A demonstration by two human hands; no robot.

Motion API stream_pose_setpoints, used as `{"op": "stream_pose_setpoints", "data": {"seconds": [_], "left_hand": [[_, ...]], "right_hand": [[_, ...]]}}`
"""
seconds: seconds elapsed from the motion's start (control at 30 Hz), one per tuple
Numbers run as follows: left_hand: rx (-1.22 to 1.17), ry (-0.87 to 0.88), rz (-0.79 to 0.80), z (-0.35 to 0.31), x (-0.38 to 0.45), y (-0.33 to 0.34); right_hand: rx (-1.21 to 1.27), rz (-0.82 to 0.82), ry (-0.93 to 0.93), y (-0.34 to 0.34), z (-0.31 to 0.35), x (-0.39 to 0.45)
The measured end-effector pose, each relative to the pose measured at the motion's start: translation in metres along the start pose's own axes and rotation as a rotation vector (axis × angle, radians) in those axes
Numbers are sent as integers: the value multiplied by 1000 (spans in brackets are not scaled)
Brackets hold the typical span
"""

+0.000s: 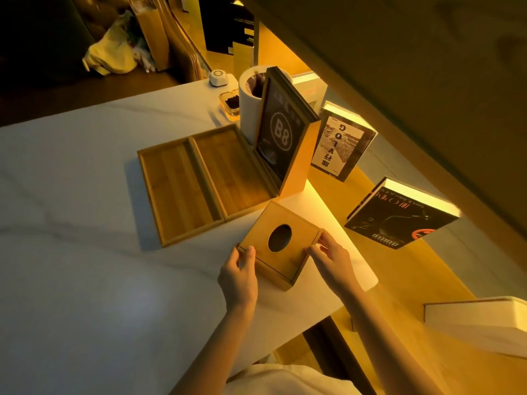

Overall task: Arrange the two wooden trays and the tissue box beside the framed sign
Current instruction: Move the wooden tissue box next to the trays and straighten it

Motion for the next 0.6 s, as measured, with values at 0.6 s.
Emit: {"op": "stream_pose_setpoints", "data": {"seconds": [0.6], "left_hand": [[105,99,295,-7,-2,5]], "right_hand": [[271,-137,75,0,-21,-5]]}}
Point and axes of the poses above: each hand's wrist, its own x-axis towards the middle knuckle, its own y-axis out of the palm, z = x × y, the point moved 3 cm from there along x, towards the middle knuckle, and after that the axes turned 3 degrees about -z, right-handed, at the moved point
